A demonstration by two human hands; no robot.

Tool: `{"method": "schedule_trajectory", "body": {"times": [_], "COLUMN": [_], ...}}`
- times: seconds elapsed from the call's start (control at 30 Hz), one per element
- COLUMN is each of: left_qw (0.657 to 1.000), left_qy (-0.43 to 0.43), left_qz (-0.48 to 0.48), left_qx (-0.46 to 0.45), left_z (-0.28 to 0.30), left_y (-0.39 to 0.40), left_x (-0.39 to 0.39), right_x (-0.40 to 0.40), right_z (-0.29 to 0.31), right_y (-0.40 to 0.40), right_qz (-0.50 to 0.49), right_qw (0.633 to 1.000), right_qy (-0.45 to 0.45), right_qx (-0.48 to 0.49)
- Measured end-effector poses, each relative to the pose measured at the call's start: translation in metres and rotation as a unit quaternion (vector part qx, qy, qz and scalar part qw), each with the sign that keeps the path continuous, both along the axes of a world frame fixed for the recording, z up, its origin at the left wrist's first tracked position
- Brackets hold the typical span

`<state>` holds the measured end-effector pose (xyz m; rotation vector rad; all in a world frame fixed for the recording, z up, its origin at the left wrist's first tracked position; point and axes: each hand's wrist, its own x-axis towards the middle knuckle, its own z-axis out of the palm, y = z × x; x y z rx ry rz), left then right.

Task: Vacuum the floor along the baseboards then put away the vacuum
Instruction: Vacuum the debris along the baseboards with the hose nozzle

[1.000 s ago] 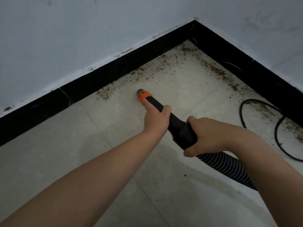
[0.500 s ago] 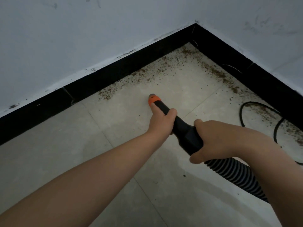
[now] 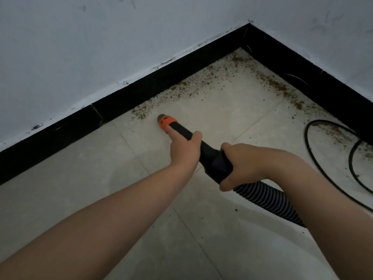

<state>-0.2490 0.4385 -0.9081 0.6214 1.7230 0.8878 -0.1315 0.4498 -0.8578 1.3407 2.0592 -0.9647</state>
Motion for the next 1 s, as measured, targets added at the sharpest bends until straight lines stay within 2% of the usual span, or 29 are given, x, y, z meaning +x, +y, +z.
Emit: {"method": "schedule_trajectory", "body": {"times": [0.37,0.83,1.0], "left_qw": [0.995,0.998,0.995], "left_qy": [0.008,-0.06,-0.072], "left_qz": [0.1,-0.029,-0.064], "left_qx": [0.014,-0.016,-0.018], "left_z": [0.006,0.002,0.001], "left_y": [-0.045,0.009,0.013], "left_x": [-0.058,-0.072,-0.062], "right_x": [-0.06,-0.062,-0.052], "right_z": [0.009,-0.006,-0.006], "right_y": [-0.02,-0.002,0.0], "right_qz": [0.113,0.005,0.003], "right_qw": [0.994,0.999,0.999], "right_qy": [0.013,0.034,0.015], "right_qx": [0.002,0.03,0.04]}}
